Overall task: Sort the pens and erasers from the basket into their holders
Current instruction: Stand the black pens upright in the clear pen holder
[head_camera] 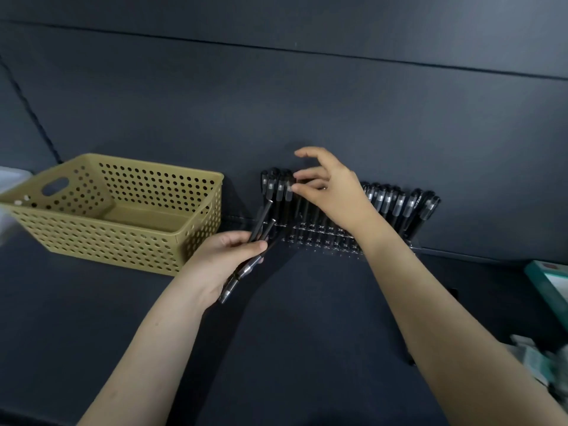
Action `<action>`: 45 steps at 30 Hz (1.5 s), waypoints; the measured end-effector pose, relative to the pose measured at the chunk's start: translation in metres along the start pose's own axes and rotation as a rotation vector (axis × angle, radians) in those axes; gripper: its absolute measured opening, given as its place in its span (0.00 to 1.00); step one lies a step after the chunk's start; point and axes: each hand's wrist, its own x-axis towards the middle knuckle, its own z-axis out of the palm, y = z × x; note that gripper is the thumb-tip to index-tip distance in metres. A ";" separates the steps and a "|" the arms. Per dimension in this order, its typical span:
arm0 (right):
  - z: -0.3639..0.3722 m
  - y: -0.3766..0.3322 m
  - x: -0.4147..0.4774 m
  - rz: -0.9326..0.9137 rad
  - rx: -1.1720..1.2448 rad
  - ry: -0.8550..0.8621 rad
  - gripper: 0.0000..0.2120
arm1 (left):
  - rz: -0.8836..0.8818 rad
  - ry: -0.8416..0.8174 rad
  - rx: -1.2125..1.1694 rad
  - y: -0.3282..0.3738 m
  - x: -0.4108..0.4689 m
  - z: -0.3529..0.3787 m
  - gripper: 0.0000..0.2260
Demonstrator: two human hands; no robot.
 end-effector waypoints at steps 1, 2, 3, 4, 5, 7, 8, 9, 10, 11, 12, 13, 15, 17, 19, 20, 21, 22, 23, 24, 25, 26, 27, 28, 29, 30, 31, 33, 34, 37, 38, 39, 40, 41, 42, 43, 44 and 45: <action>-0.001 0.000 -0.003 -0.003 0.017 0.021 0.19 | 0.005 -0.008 -0.031 0.001 -0.001 0.000 0.04; -0.001 0.001 -0.006 -0.003 0.034 0.054 0.16 | 0.012 -0.014 -0.063 0.001 -0.003 0.000 0.03; -0.002 0.002 -0.011 0.003 0.055 0.088 0.13 | 0.019 -0.017 -0.093 0.001 -0.003 0.000 0.03; -0.002 0.004 -0.015 0.013 0.078 0.112 0.11 | 0.026 -0.018 -0.117 0.002 -0.004 0.001 0.04; -0.002 0.004 -0.021 0.026 0.094 0.118 0.09 | 0.036 -0.019 -0.136 0.002 -0.004 0.001 0.04; -0.002 0.005 -0.031 0.070 0.144 0.074 0.07 | 0.059 -0.033 -0.160 0.002 -0.005 0.004 0.04; -0.002 0.005 -0.036 0.099 0.201 0.035 0.06 | 0.070 -0.044 -0.168 0.002 -0.005 0.005 0.04; -0.002 0.004 -0.040 0.129 0.272 -0.002 0.06 | 0.079 -0.055 -0.173 0.001 -0.005 0.007 0.04; -0.001 0.004 -0.044 0.156 0.346 -0.029 0.06 | 0.084 -0.065 -0.174 0.001 -0.006 0.009 0.04; -0.001 0.005 -0.047 0.177 0.411 -0.040 0.06 | 0.086 -0.074 -0.171 0.001 -0.006 0.011 0.04; -0.001 0.005 -0.049 0.192 0.453 -0.039 0.07 | 0.087 -0.081 -0.169 0.001 -0.006 0.014 0.04; 0.000 0.005 -0.051 0.203 0.473 -0.033 0.07 | 0.089 -0.085 -0.172 0.001 -0.006 0.016 0.04; 0.001 0.005 -0.056 0.226 0.499 -0.027 0.10 | 0.091 -0.093 -0.184 0.000 -0.007 0.020 0.05; 0.005 0.004 -0.060 0.261 0.556 -0.011 0.12 | 0.092 -0.110 -0.185 -0.001 -0.008 0.024 0.06; 0.009 0.005 -0.065 0.302 0.625 0.026 0.13 | 0.093 -0.138 -0.163 -0.003 -0.010 0.027 0.09; 0.011 0.005 -0.066 0.324 0.665 0.043 0.14 | 0.090 -0.151 -0.157 -0.005 -0.010 0.029 0.11; 0.013 0.006 -0.068 0.343 0.705 0.059 0.14 | 0.084 -0.159 -0.157 -0.006 -0.010 0.029 0.11; 0.014 0.007 -0.069 0.358 0.734 0.080 0.14 | 0.077 -0.160 -0.162 -0.008 -0.010 0.030 0.11; 0.014 0.008 -0.070 0.364 0.749 0.111 0.14 | 0.071 -0.151 -0.172 -0.009 -0.009 0.030 0.10; 0.012 0.010 -0.070 0.361 0.756 0.150 0.15 | 0.065 -0.130 -0.185 -0.009 -0.009 0.030 0.08; 0.010 0.012 -0.071 0.354 0.761 0.189 0.16 | 0.056 -0.100 -0.195 -0.008 -0.009 0.029 0.07; 0.007 0.014 -0.071 0.348 0.767 0.221 0.18 | 0.042 -0.069 -0.198 -0.008 -0.008 0.028 0.07; 0.003 0.016 -0.071 0.341 0.770 0.241 0.19 | 0.027 -0.043 -0.191 -0.007 -0.007 0.027 0.07; 0.000 0.017 -0.070 0.330 0.772 0.252 0.18 | 0.016 -0.022 -0.178 -0.007 -0.006 0.026 0.07; -0.004 0.018 -0.070 0.321 0.777 0.262 0.16 | 0.009 -0.008 -0.168 -0.007 -0.005 0.025 0.07; -0.007 0.019 -0.070 0.320 0.793 0.282 0.13 | 0.008 0.002 -0.166 -0.007 -0.004 0.025 0.08; -0.009 0.020 -0.071 0.333 0.818 0.310 0.09 | 0.013 0.010 -0.169 -0.008 -0.004 0.025 0.09; -0.011 0.022 -0.073 0.374 0.867 0.352 0.08 | 0.026 0.023 -0.190 -0.008 -0.002 0.025 0.09; -0.012 0.024 -0.075 0.393 0.893 0.357 0.11 | 0.031 0.024 -0.205 -0.008 -0.002 0.026 0.08; -0.012 0.030 -0.079 0.442 0.985 0.335 0.14 | 0.047 0.019 -0.221 -0.006 0.000 0.028 0.08; -0.012 0.031 -0.079 0.458 1.008 0.323 0.12 | 0.053 0.020 -0.220 -0.005 0.001 0.028 0.07; -0.012 0.032 -0.080 0.466 1.034 0.310 0.10 | 0.061 0.022 -0.218 -0.004 0.003 0.028 0.07; -0.012 0.032 -0.080 0.463 1.068 0.297 0.09 | 0.072 0.028 -0.211 -0.003 0.005 0.029 0.07; -0.013 0.032 -0.080 0.450 1.107 0.285 0.09 | 0.086 0.038 -0.192 -0.002 0.007 0.029 0.07; -0.013 0.032 -0.080 0.432 1.144 0.272 0.09 | 0.105 0.052 -0.159 -0.002 0.010 0.029 0.07; -0.013 0.030 -0.080 0.410 1.167 0.257 0.09 | 0.128 0.066 -0.119 -0.001 0.014 0.030 0.07; -0.012 0.029 -0.079 0.390 1.173 0.241 0.08 | 0.156 0.081 -0.078 -0.001 0.018 0.030 0.07; -0.012 0.029 -0.079 0.376 1.169 0.223 0.06 | 0.185 0.095 -0.038 -0.001 0.022 0.031 0.06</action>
